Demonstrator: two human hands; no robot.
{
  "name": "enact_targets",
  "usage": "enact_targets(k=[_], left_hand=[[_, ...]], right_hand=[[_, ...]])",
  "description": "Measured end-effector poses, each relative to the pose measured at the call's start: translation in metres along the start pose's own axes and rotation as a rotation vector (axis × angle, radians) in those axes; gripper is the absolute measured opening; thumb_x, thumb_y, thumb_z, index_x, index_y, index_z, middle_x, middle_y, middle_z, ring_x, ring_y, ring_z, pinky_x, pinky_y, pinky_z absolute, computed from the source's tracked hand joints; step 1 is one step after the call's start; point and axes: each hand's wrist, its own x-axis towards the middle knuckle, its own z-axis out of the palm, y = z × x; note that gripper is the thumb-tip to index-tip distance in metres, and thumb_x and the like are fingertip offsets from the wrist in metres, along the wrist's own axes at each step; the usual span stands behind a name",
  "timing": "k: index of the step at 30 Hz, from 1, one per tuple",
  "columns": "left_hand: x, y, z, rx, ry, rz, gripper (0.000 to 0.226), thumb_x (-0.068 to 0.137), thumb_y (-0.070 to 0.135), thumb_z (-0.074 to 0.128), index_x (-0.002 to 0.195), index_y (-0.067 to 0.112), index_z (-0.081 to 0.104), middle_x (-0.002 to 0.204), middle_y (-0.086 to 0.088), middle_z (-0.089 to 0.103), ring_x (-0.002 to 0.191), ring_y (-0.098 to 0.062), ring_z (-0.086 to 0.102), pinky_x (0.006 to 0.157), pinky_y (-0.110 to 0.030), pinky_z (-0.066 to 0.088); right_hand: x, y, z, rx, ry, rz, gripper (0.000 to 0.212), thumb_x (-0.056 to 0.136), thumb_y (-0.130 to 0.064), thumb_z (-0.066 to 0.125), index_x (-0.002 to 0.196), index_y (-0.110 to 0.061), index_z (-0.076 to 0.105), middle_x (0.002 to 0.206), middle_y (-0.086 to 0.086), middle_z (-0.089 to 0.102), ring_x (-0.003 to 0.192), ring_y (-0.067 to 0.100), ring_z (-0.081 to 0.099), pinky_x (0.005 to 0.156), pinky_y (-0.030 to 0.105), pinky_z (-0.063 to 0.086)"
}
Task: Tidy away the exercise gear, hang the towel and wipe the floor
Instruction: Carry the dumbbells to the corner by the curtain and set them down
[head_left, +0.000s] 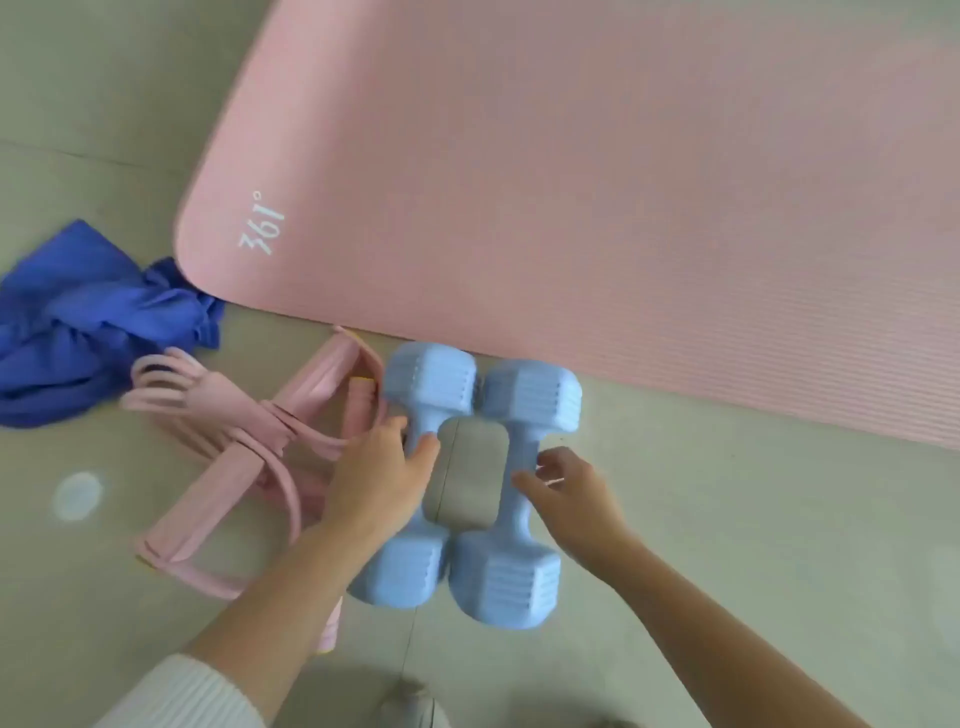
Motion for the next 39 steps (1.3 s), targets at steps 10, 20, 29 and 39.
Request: enact_targets(k=[10,20,29,39], left_hand=[[0.01,-0.011,0.017,-0.517,-0.216,-0.199,0.034,0.095,0.036,0.055,0.085,0.005,0.064,0.08,-0.012,0.07,0.066,-0.017,0.066,0.066,-0.032,0.053],[-0.04,0.044,-0.008,-0.68,-0.245,-0.285,0.028,0.093,0.036,0.059,0.098,0.009,0.065,0.086,-0.002,0.071,0.072,-0.017,0.069,0.083,-0.042,0.055],[-0.179,0.216,-0.171,-0.719,-0.399,-0.298,0.02,0.093,0.03,0.06,0.098,0.011,0.065,0.087,-0.002,0.068,0.073,-0.019,0.066,0.079,-0.037,0.053],[-0.357,0.413,-0.303,-0.609,-0.638,-0.195,0.015,0.094,0.024,0.06,0.096,0.01,0.065,0.094,-0.005,0.068,0.082,-0.021,0.067,0.075,-0.036,0.05]], right_hand=[[0.017,0.008,0.012,0.786,-0.303,0.089,0.021,0.092,-0.017,0.062,0.106,0.0,0.061,0.086,0.013,0.064,0.079,0.028,0.065,0.08,0.037,0.055],[-0.053,-0.018,-0.038,0.848,-0.117,0.216,0.008,0.093,-0.009,0.058,0.097,-0.003,0.056,0.076,0.01,0.056,0.066,0.023,0.056,0.071,0.034,0.05],[-0.257,-0.119,-0.192,0.961,0.012,0.33,0.01,0.088,-0.012,0.062,0.093,-0.004,0.057,0.074,0.011,0.057,0.063,0.024,0.056,0.069,0.033,0.049],[-0.517,-0.187,-0.357,1.177,0.162,0.318,0.012,0.093,-0.013,0.059,0.092,-0.001,0.056,0.075,0.013,0.056,0.063,0.026,0.055,0.069,0.035,0.049]])
